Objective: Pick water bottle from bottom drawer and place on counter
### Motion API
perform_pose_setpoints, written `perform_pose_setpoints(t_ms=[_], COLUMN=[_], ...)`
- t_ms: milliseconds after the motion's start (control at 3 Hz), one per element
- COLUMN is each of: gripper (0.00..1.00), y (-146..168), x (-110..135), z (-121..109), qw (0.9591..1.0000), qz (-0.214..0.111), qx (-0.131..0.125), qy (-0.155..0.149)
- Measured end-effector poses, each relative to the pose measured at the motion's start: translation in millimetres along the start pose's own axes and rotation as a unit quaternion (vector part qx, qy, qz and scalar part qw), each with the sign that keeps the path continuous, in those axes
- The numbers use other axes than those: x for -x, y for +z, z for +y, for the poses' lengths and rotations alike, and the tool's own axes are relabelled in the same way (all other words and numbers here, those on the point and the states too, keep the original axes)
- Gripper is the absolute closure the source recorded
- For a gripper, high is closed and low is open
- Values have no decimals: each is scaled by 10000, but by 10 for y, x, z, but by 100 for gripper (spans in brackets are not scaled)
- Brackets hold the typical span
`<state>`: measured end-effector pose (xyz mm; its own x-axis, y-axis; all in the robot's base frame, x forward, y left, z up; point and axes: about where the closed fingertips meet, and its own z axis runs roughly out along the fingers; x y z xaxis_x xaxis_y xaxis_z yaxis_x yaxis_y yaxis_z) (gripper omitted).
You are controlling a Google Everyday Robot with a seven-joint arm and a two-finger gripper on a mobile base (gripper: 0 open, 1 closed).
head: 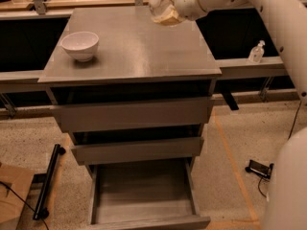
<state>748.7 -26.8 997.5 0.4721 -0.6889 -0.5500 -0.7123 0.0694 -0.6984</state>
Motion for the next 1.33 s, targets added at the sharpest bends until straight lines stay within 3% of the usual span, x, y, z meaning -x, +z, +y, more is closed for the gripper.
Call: perform_pose_setpoints(t_ms=[333,667,1333], gripper=[100,83,35], y=[246,453,680], x=[-233,-463,-853], z=[-50,30,379], qw=[9997,9996,9993], qz=[-81,-156,-165], qx=[-169,-207,-111], qy=[-149,-81,316])
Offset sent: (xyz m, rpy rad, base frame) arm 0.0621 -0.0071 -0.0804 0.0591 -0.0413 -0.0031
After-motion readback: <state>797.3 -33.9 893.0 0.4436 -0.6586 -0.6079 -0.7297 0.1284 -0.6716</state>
